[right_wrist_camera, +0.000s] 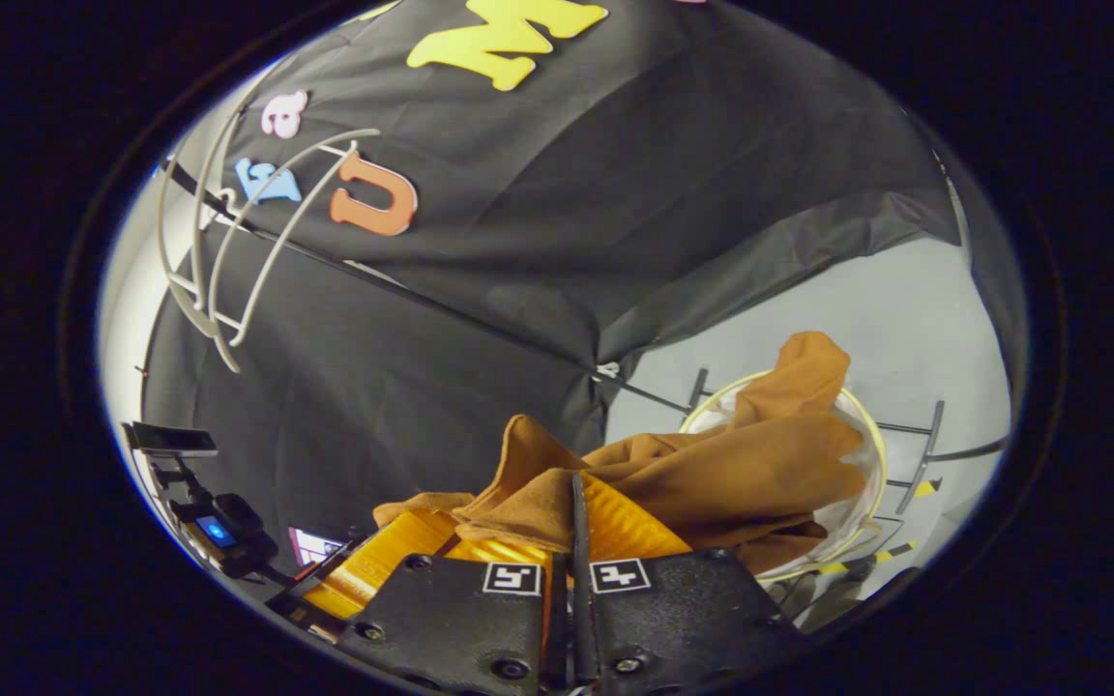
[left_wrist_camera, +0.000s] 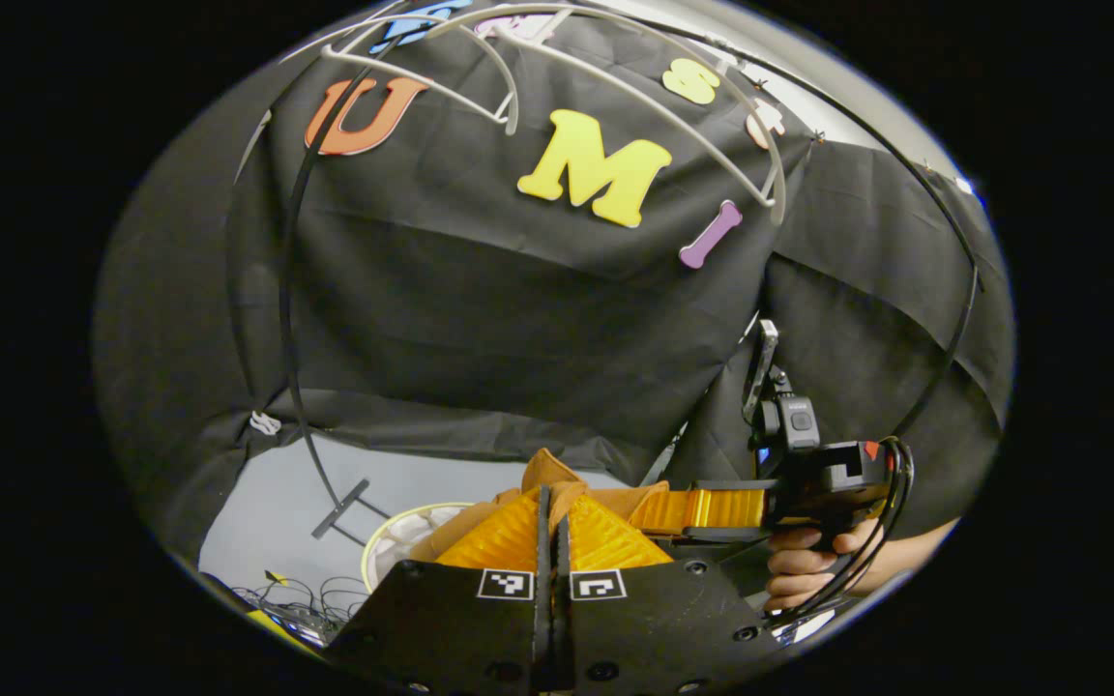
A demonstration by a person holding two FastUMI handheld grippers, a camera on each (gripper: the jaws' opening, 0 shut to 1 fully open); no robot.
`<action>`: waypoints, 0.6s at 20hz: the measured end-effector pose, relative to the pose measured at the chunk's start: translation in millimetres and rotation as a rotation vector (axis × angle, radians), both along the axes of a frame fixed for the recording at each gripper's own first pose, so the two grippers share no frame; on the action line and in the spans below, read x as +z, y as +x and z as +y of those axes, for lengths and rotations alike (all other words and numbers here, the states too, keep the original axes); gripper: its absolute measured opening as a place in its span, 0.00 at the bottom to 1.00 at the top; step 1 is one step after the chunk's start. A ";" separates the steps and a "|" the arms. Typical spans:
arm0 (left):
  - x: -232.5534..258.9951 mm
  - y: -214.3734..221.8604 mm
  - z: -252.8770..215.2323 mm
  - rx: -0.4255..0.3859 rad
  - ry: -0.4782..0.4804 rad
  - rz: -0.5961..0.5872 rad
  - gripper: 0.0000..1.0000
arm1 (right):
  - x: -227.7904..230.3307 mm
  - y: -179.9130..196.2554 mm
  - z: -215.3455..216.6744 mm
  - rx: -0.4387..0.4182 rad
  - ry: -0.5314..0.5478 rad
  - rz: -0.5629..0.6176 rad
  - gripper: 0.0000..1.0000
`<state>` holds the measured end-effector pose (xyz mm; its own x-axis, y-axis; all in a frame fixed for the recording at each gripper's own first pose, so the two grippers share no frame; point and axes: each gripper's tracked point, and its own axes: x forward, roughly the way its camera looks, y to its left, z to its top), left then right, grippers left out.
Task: Grasp the clothes on the hanger with both hands and then place them into the laundry hamper below.
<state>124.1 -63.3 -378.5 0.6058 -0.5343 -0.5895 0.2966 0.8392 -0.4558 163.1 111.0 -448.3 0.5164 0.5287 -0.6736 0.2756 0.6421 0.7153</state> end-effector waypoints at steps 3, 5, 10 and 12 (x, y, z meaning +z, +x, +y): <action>-30.1 -1.9 -3.9 -0.013 0.024 0.057 0.00 | -33.9 -6.1 -12.0 -0.005 -0.062 0.064 0.06; -49.4 -3.3 -11.2 -0.020 0.033 0.093 0.00 | -51.6 -6.9 -19.4 -0.015 -0.095 0.111 0.06; -104.2 -3.5 -5.1 0.026 0.116 0.216 0.00 | -106.1 -19.5 -42.7 -0.007 -0.248 0.241 0.06; -134.8 -7.8 -3.5 0.066 0.158 0.333 0.01 | -123.2 -29.9 -56.1 0.003 -0.315 0.314 0.06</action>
<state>116.3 -66.8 -513.3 0.3970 -0.3871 -0.8322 0.0974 0.9193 -0.3812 133.2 54.8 -571.5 0.2601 0.2742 -0.9259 0.4456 0.8165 0.3670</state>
